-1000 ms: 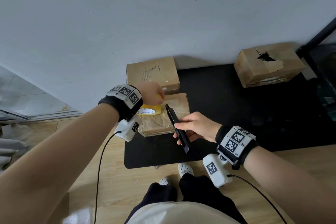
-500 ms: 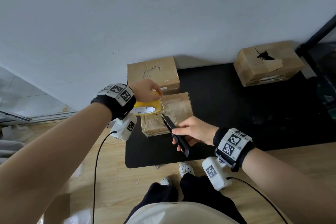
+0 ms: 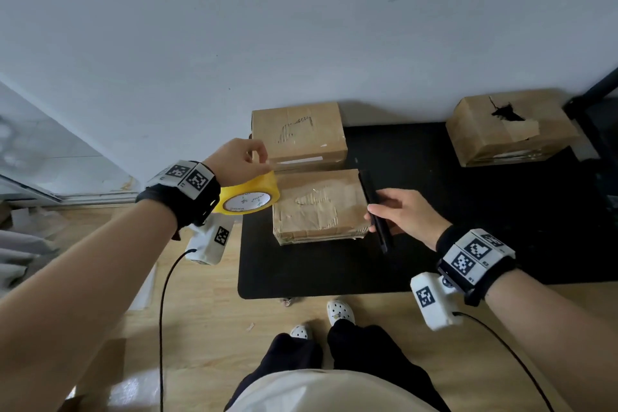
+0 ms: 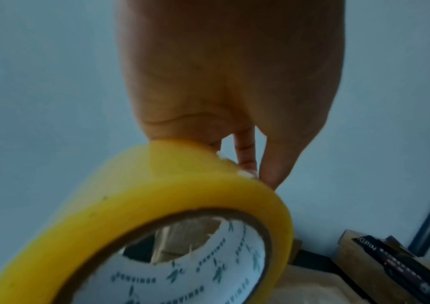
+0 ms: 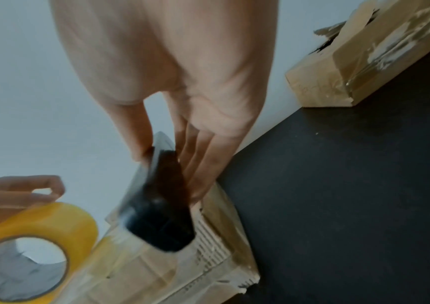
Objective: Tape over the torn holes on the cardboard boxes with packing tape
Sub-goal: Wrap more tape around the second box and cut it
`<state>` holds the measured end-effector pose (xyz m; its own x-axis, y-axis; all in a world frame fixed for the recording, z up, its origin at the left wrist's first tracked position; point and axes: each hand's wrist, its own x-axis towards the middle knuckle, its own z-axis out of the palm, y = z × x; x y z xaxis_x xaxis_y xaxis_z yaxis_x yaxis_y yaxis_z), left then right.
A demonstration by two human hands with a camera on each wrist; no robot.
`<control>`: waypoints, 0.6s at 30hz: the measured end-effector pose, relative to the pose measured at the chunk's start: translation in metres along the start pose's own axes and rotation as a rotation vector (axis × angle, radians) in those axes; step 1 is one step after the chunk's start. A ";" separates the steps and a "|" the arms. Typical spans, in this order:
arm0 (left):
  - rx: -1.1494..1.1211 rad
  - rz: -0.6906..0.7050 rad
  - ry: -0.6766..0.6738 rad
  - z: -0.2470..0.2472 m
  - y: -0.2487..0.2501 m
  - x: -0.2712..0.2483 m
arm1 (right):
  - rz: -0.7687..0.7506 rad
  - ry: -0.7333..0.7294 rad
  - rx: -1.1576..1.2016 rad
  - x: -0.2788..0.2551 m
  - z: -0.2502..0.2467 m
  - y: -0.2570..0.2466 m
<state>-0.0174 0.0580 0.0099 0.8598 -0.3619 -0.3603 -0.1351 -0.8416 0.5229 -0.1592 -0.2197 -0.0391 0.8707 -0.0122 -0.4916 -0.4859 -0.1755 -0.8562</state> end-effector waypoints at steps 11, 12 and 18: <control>0.103 -0.120 0.108 0.056 -0.064 -0.024 | 0.236 0.295 -0.685 0.040 -0.011 0.055; 0.140 -0.112 0.119 0.062 -0.067 -0.025 | 0.257 0.287 -0.732 0.041 -0.009 0.057; 0.247 -0.020 0.203 0.089 -0.071 -0.028 | 0.340 0.232 -0.937 0.049 0.001 0.066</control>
<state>-0.0755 0.0921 -0.0859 0.9410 -0.2772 -0.1939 -0.2108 -0.9288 0.3047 -0.1488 -0.2310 -0.1200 0.7393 -0.3775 -0.5576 -0.5418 -0.8252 -0.1598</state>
